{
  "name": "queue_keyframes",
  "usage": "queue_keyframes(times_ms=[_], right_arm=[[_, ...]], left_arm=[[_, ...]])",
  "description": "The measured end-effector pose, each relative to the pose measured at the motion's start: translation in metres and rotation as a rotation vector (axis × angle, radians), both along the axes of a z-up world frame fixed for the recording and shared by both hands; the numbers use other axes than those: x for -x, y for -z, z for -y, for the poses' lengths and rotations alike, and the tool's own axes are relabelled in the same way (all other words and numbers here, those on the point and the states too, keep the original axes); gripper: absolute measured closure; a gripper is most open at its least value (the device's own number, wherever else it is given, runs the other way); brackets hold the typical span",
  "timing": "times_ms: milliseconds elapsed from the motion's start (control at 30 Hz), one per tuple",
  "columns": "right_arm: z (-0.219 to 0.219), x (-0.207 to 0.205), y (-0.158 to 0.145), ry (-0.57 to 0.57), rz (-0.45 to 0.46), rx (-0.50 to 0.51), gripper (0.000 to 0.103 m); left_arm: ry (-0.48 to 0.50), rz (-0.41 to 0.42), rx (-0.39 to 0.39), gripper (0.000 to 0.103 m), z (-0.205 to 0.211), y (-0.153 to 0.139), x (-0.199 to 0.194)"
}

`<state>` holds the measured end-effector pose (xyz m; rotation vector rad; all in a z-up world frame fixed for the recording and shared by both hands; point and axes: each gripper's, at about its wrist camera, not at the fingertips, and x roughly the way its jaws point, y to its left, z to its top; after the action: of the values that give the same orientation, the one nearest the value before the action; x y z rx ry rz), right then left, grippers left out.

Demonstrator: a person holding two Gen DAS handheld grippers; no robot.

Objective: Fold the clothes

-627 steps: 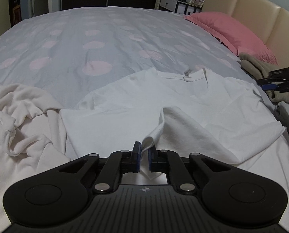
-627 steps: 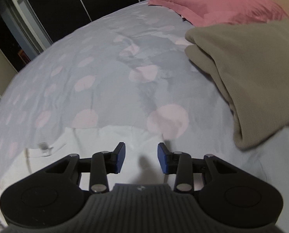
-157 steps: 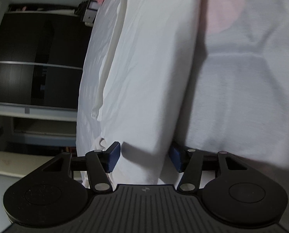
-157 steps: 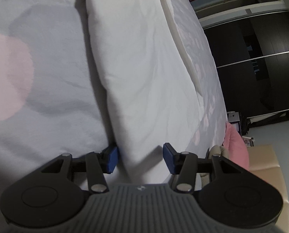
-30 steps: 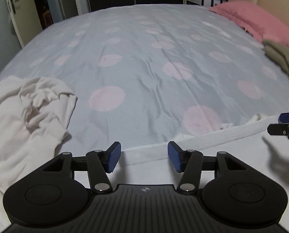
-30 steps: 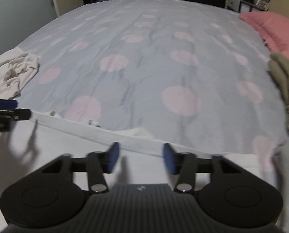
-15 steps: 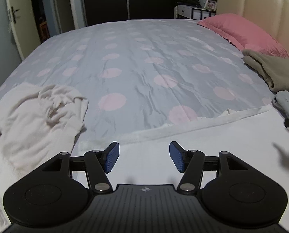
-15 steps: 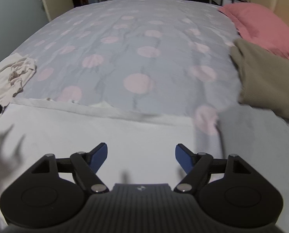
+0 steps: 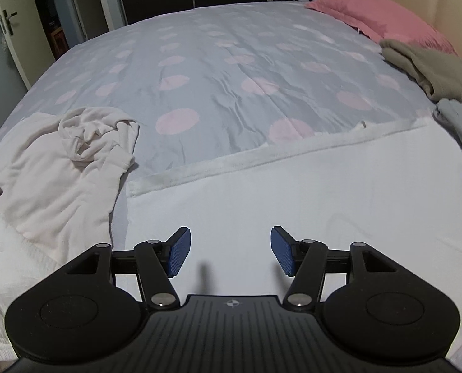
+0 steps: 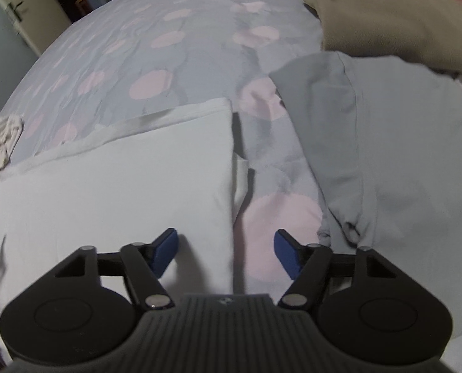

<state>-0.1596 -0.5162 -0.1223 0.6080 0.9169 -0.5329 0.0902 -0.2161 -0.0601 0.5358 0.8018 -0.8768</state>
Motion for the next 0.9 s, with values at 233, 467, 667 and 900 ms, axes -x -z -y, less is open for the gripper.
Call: queue_keyframes(times_ms=[233, 467, 667, 900], right_arm=[[0.01, -0.024, 0.01, 0.039, 0.001, 0.016, 0.036], [0.007, -0.044, 0.007, -0.026, 0.006, 0.025, 0.089], [-0.007, -0.047, -0.024, -0.098, 0.034, 0.032, 0.094], [-0.046, -0.056, -0.072, -0.187, 0.079, -0.001, 0.094]], left_arm=[[0.002, -0.024, -0.003, 0.048, 0.003, 0.003, -0.007], [-0.022, -0.034, -0.02, 0.048, 0.006, 0.007, -0.016], [-0.023, -0.028, 0.003, 0.048, 0.001, 0.0, -0.016], [-0.043, -0.028, 0.041, 0.048, -0.015, -0.009, -0.017]])
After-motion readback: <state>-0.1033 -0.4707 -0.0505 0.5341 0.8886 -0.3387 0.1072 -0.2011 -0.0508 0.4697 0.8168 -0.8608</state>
